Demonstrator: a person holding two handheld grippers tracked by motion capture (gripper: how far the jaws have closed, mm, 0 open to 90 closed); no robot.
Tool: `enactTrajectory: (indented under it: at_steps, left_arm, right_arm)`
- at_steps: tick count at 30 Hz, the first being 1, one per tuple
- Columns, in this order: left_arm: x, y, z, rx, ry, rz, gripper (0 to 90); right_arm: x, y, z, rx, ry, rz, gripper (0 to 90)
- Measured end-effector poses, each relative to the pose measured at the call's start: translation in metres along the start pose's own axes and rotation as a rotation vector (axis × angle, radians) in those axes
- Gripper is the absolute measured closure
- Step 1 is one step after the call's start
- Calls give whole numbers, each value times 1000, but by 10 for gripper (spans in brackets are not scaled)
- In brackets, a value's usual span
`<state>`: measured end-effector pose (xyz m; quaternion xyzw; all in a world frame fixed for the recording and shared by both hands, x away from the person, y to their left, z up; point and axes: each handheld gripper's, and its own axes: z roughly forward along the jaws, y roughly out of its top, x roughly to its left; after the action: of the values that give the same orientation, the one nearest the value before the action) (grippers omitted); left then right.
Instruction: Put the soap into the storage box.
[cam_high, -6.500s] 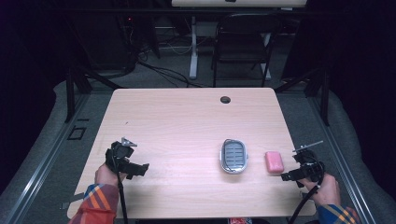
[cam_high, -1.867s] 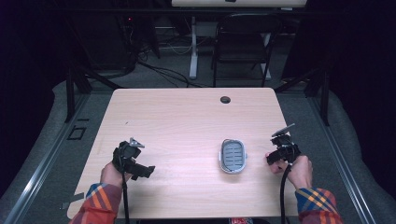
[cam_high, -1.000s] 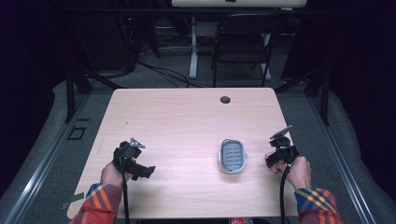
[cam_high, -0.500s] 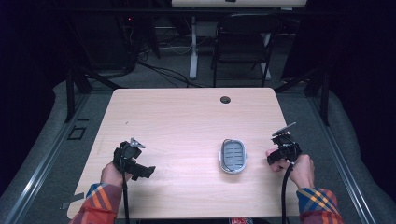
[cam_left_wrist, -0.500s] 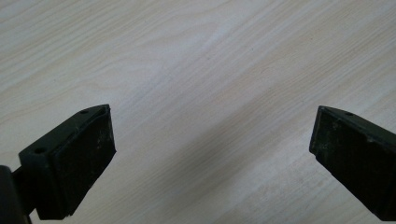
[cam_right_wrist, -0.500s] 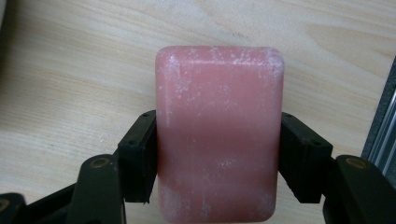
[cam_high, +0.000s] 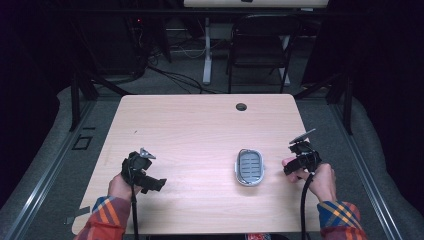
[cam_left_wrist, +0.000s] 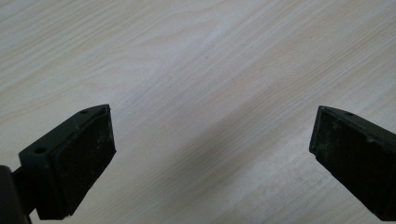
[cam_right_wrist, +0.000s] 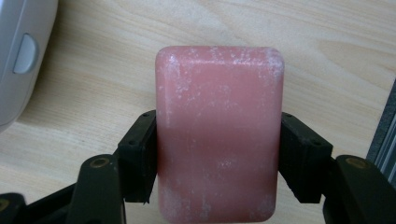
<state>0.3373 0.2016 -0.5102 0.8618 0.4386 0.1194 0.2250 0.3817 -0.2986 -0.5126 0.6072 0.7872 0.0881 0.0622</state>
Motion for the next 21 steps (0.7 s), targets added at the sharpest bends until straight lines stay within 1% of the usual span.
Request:
enactTrajectory:
  at_steps: [1, 2, 3, 5, 6, 7, 10, 11, 12, 13, 14, 15, 18, 19, 21]
  left_arm:
    - [0, 0, 0, 0, 0, 0, 1]
    - [0, 0, 0, 0, 0, 0, 1]
    - [0, 0, 0, 0, 0, 0, 1]
    - [0, 0, 0, 1, -1, 3, 1]
    - [0, 0, 0, 2, -1, 3, 1]
    - [0, 0, 1, 2, -1, 2, 1]
    - [0, 0, 1, 1, -1, 1, 1]
    - [0, 0, 1, 0, -1, 1, 1]
    - [0, 0, 1, 0, -2, 1, 1]
    - [0, 0, 1, 1, -2, 1, 1]
    - [0, 0, 1, 1, -2, 1, 1]
    - [0, 0, 1, 2, -2, 1, 1]
    - [0, 0, 1, 3, -2, 1, 1]
    - [0, 0, 1, 1, 0, 1, 1]
    - [0, -1, 1, -1, 4, -1, 1]
  right_arm:
    - [2, 0, 0, -17, 4, 10, 373]
    - [2, 0, 0, -17, 4, 10, 373]
    - [3, -1, 1, -37, 2, 24, 373]
    - [3, 1, -1, -23, 10, 2, 373]
    - [4, 1, -1, -28, 9, 6, 373]
    - [5, 2, -3, -14, 11, -5, 373]
    - [8, 3, -3, -28, 10, -7, 373]
    - [10, 4, -3, -38, 18, 1, 373]
    - [10, 5, -4, -20, 15, -20, 373]
    - [12, 6, -5, -25, 22, -21, 373]
    - [13, 7, -5, -23, 19, -23, 373]
    - [16, 8, -6, -28, 28, -36, 374]
    - [19, 9, -8, -31, 28, -35, 373]
    - [19, 9, -9, -27, 30, -42, 373]
    - [21, 10, -10, -43, 34, -33, 374]
